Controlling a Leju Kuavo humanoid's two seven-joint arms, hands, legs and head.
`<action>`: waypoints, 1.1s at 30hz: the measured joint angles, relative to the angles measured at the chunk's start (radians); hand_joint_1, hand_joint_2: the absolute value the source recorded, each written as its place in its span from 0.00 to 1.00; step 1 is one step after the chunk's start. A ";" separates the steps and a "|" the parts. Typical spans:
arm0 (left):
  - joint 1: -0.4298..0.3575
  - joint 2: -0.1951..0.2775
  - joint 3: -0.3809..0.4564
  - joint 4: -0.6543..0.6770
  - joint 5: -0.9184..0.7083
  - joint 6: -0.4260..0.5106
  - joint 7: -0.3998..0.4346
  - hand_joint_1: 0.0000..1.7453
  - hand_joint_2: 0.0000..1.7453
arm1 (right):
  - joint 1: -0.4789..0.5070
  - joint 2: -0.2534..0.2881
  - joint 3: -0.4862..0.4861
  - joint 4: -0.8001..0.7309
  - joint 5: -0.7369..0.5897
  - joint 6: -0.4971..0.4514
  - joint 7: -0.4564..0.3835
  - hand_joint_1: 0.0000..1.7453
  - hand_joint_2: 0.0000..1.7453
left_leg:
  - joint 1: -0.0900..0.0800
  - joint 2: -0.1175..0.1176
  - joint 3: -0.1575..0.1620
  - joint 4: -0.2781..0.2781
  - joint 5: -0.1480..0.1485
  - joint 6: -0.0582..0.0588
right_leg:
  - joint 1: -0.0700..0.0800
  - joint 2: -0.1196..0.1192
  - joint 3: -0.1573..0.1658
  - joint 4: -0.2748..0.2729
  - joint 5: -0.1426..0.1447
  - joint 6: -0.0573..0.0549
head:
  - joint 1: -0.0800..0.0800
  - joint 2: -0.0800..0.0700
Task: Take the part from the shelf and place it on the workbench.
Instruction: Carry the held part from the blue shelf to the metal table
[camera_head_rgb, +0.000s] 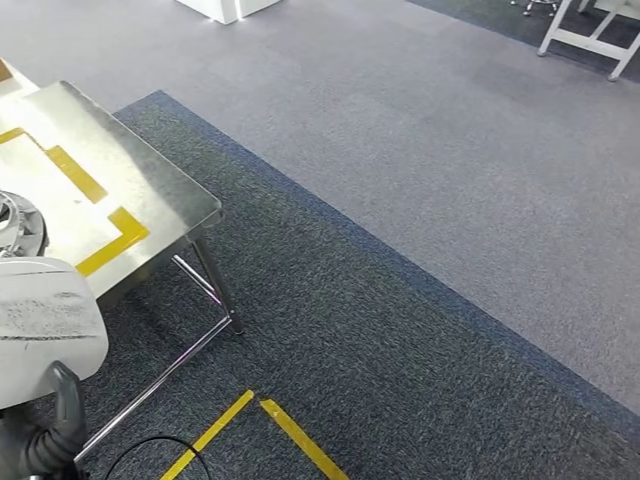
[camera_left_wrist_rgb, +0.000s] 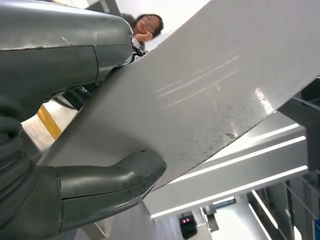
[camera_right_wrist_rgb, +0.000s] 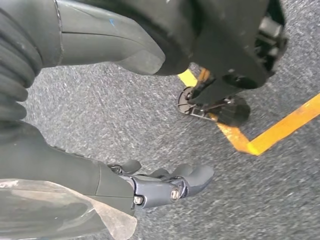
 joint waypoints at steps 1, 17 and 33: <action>0.000 0.000 0.000 0.000 0.002 0.002 0.000 1.00 1.00 | -0.002 0.000 0.000 0.000 0.000 0.000 -0.001 0.00 1.00 | 0.003 -0.010 0.001 -0.003 0.002 0.006 | -0.002 0.024 -0.010 0.024 -0.017 0.004 | 0.003 0.000; 0.014 -0.004 0.014 -0.025 0.071 0.003 0.000 1.00 1.00 | 0.001 0.005 0.001 0.000 -0.003 -0.016 -0.019 0.00 1.00 | 0.006 -0.103 -0.033 0.065 -0.038 -0.028 | -0.013 0.126 -0.041 0.000 0.045 -0.031 | 0.004 0.000; 0.044 0.002 0.029 -0.111 0.093 0.032 -0.001 1.00 1.00 | -0.016 0.017 0.019 -0.001 -0.002 -0.036 -0.023 0.00 1.00 | 0.005 -0.024 0.011 -0.011 0.001 0.011 | -0.005 0.066 -0.057 0.108 -0.053 0.007 | 0.007 0.000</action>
